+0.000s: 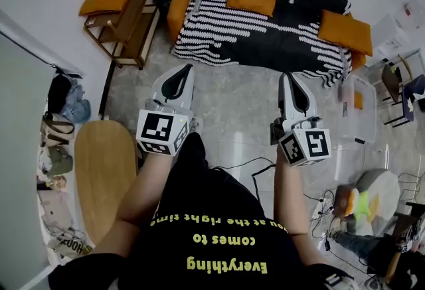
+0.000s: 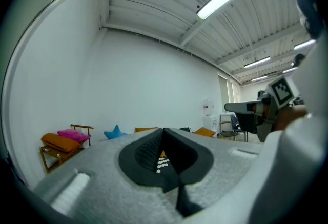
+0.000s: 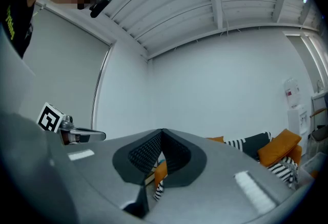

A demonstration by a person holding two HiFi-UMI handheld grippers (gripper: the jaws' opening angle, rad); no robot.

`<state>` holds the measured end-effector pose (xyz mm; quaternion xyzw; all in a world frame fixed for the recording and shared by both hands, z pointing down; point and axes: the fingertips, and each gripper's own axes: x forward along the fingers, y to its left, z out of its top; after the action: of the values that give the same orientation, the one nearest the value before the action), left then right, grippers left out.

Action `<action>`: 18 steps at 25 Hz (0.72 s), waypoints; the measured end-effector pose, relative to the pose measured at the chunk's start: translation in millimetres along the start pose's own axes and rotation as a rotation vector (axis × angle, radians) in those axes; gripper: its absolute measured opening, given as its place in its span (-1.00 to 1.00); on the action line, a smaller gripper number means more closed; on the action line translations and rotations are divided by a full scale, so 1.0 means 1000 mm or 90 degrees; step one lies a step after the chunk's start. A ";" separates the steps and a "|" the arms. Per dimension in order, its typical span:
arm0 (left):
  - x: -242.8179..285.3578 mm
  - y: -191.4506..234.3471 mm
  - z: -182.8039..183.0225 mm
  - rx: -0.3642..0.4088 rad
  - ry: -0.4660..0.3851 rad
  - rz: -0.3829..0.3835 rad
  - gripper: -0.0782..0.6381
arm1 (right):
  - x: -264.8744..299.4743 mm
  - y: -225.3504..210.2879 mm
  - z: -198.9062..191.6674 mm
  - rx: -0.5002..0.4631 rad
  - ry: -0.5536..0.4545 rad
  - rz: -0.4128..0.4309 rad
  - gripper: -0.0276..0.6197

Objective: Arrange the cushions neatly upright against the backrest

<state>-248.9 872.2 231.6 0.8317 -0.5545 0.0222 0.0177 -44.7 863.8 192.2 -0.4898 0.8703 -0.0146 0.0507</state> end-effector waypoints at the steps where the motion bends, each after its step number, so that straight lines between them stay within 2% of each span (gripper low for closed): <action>1: 0.010 0.008 0.000 0.000 0.000 -0.003 -0.79 | 0.013 -0.003 -0.001 -0.001 0.002 -0.001 -0.89; 11: 0.128 0.114 0.021 0.006 -0.013 -0.050 -0.79 | 0.170 -0.019 0.004 -0.019 -0.011 -0.010 -0.89; 14: 0.157 0.139 0.024 0.008 -0.014 -0.068 -0.79 | 0.206 -0.021 0.005 -0.022 -0.025 -0.013 -0.89; 18: 0.190 0.168 0.022 0.001 -0.004 -0.084 -0.79 | 0.241 -0.024 -0.001 -0.022 -0.013 -0.022 -0.89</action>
<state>-330.3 631.6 221.1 0.8664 -0.4987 0.0184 0.0167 -148.7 646.0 177.1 -0.5058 0.8611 0.0041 0.0508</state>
